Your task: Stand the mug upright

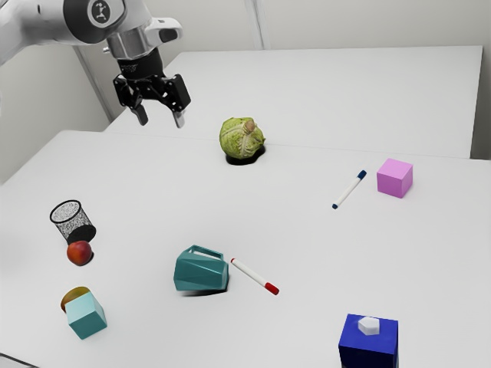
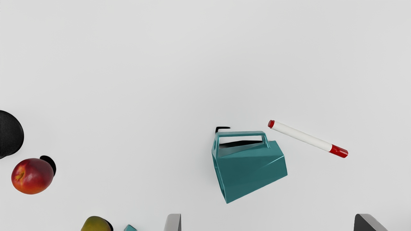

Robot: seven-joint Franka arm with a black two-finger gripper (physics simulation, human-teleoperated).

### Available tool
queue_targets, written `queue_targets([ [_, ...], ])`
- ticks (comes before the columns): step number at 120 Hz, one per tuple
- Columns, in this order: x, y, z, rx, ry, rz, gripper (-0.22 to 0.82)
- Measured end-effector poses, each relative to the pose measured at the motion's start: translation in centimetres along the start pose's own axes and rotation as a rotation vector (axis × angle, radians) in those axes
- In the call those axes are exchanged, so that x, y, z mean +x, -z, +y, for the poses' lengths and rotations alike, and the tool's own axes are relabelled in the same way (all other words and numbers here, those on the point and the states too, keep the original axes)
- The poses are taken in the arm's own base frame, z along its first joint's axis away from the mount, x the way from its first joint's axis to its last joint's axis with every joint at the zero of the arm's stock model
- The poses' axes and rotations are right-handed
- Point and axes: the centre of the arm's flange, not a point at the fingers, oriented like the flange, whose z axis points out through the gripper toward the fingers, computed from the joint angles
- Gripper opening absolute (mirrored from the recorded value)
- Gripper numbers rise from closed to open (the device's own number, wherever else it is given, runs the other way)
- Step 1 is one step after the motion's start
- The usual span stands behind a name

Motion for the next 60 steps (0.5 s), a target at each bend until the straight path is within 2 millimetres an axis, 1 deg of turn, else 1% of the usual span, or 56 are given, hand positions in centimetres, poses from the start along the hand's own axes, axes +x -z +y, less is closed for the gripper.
queue_targets([
  [28,-0.3,0.2,-0.4,0.000,0.011,0.004,0.59],
  [60,-3.3,0.0,-1.0,0.008,0.025,-0.008,0.59],
])
